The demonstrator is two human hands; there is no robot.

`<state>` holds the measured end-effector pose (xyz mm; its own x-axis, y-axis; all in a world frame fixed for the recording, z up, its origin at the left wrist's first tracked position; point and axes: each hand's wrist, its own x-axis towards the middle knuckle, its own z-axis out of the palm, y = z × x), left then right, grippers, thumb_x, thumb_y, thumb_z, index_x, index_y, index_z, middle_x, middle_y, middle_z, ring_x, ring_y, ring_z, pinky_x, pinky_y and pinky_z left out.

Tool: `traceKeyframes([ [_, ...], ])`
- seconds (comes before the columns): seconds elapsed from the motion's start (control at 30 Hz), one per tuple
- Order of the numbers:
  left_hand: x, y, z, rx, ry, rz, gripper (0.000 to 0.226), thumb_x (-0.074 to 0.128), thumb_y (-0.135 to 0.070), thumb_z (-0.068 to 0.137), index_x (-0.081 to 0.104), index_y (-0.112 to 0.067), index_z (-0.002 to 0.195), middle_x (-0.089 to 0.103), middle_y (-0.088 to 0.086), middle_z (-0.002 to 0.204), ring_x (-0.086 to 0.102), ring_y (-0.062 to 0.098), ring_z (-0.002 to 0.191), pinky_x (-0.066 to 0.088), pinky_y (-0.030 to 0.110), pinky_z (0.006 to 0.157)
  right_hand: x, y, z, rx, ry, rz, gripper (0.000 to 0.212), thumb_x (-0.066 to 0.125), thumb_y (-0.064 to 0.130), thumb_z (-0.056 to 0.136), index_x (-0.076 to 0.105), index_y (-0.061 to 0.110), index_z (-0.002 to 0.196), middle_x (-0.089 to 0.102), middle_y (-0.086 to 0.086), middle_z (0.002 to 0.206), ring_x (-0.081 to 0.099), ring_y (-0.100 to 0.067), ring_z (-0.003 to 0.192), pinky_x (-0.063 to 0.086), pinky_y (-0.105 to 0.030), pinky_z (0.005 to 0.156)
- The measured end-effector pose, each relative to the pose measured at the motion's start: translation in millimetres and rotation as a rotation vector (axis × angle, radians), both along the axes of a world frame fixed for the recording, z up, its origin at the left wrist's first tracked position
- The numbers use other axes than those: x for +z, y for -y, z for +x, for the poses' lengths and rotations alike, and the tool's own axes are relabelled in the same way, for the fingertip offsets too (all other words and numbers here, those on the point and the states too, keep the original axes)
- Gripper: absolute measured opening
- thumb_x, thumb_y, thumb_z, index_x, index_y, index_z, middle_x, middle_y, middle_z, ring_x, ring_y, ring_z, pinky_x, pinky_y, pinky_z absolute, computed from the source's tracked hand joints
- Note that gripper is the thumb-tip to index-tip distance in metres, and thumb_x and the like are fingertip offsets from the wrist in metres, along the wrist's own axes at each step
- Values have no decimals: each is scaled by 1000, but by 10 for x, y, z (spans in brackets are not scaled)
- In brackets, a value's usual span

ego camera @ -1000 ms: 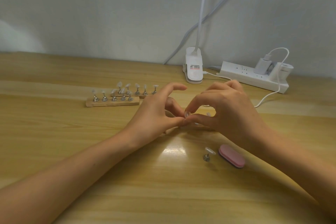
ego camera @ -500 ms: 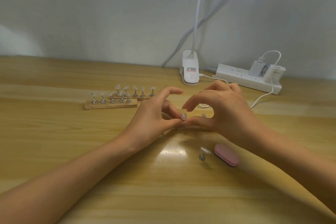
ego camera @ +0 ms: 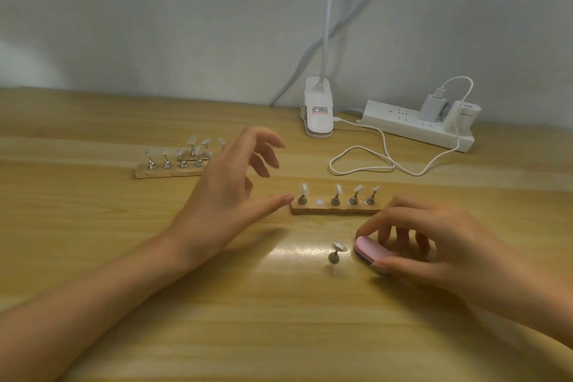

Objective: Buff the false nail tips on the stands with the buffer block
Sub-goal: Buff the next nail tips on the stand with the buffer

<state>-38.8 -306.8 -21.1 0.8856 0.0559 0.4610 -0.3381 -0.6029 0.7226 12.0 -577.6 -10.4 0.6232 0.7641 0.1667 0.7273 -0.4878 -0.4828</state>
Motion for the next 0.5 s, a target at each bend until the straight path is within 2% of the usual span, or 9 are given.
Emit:
traceKeyframes([
  [0.07,34,103,-125,-81,38,44,50,85,-32,73,50,-30,108,64,-11,90,62,12,81,40,10,56,-19,10,-12,1,-6,-9,26,64,59,79,71,41,97,60,18,97,60,-7,86,43,-10,68],
  [0.17,-29,346,-221,-191,-153,132,61,88,-33,71,41,-41,108,66,-17,96,60,9,80,42,8,61,-5,18,-33,14,-9,-7,17,66,47,83,69,40,97,61,16,98,63,-9,87,48,-14,67],
  [0.27,-88,470,-199,-183,-202,186,59,84,-33,74,37,-46,108,65,-25,95,58,9,80,53,32,72,13,42,-48,-10,-107,130,11,70,44,87,68,36,94,67,12,95,69,-13,86,56,-27,62],
  [0.3,-80,484,-186,-180,-210,171,57,83,-31,75,39,-46,108,66,-25,92,59,8,78,54,39,74,19,48,-42,-23,-200,194,11,75,39,87,68,35,94,69,10,95,71,-15,86,59,-30,65],
  [0.37,-76,489,-161,-186,-224,128,54,83,-26,75,43,-45,106,68,-24,87,62,7,75,55,43,76,29,62,-18,-31,-427,319,22,82,30,79,67,33,95,70,4,100,74,-22,88,63,-36,71],
  [0.43,-93,474,-157,-204,-241,43,52,84,-19,76,48,-41,107,71,-18,82,66,7,77,58,39,78,13,56,11,-41,-638,447,31,84,26,75,67,29,101,70,-3,104,74,-29,88,63,-37,72],
  [0.5,-104,455,-173,-221,-243,-59,50,83,-11,77,53,-36,109,72,-12,78,68,4,76,57,22,73,-15,24,25,-42,-765,534,31,84,25,77,70,25,105,71,-6,108,75,-28,88,62,-33,73],
])
